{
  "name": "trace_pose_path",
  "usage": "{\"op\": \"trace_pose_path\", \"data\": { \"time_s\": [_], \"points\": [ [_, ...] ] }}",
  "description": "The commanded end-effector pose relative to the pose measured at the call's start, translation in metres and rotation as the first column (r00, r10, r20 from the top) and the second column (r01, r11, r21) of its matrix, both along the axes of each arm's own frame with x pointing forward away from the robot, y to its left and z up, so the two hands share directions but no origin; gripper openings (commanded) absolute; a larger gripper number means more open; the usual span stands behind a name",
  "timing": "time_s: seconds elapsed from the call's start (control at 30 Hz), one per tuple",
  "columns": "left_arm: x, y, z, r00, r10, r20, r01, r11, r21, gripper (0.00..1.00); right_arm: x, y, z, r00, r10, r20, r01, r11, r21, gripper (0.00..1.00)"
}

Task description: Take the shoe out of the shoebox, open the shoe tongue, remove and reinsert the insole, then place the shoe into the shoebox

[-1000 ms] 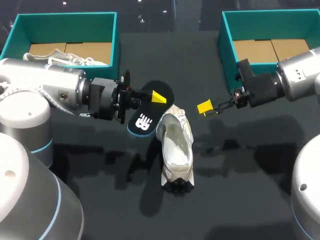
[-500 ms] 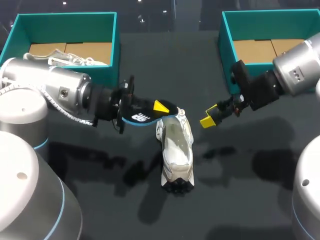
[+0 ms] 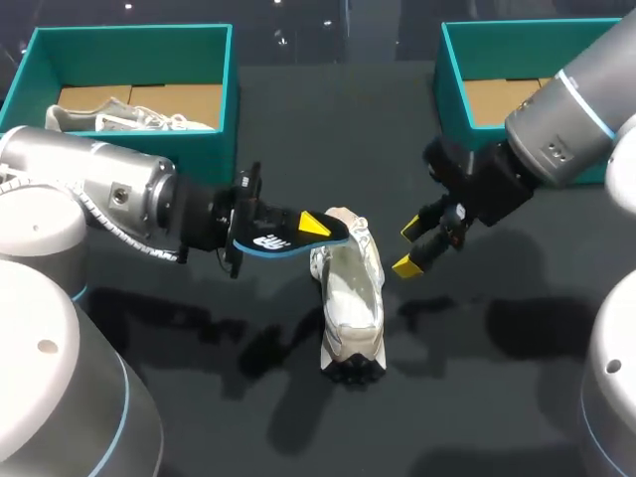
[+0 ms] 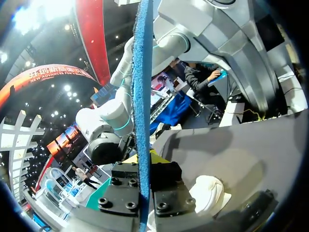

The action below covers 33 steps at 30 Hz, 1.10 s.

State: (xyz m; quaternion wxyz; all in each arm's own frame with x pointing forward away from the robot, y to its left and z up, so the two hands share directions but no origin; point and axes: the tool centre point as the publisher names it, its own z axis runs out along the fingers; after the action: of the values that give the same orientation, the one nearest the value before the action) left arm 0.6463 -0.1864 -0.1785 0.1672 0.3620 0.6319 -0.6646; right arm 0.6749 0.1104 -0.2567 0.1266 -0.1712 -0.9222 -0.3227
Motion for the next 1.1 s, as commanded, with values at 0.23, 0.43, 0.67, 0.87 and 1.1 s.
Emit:
{"op": "trace_pose_path", "data": {
  "time_s": [0.23, 0.43, 0.67, 0.87, 1.1],
  "points": [
    [-0.054, 0.001, -0.020, 0.994, 0.075, -0.084, -0.073, 0.997, 0.032, 0.00, -0.017, -0.014, -0.034, 0.985, 0.036, 0.166, -0.030, 0.999, -0.034, 1.00],
    [-0.066, -0.005, -0.034, 0.990, 0.051, -0.130, -0.045, 0.998, 0.049, 0.00, -0.018, -0.011, -0.053, 0.971, 0.054, 0.232, -0.028, 0.993, -0.113, 1.00],
    [-0.065, -0.004, -0.034, 0.990, 0.049, -0.130, -0.043, 0.998, 0.049, 0.00, -0.022, -0.012, -0.054, 0.964, 0.046, 0.263, -0.016, 0.993, -0.116, 1.00],
    [-0.063, -0.016, -0.044, 0.991, 0.047, -0.124, -0.040, 0.998, 0.056, 0.00, -0.018, -0.012, -0.062, 0.965, 0.049, 0.257, -0.012, 0.990, -0.141, 1.00],
    [-0.052, -0.031, -0.056, 0.989, 0.055, -0.136, -0.050, 0.998, 0.037, 0.00, -0.014, -0.014, -0.078, 0.965, 0.063, 0.255, -0.018, 0.984, -0.178, 1.00]
  ]
}}
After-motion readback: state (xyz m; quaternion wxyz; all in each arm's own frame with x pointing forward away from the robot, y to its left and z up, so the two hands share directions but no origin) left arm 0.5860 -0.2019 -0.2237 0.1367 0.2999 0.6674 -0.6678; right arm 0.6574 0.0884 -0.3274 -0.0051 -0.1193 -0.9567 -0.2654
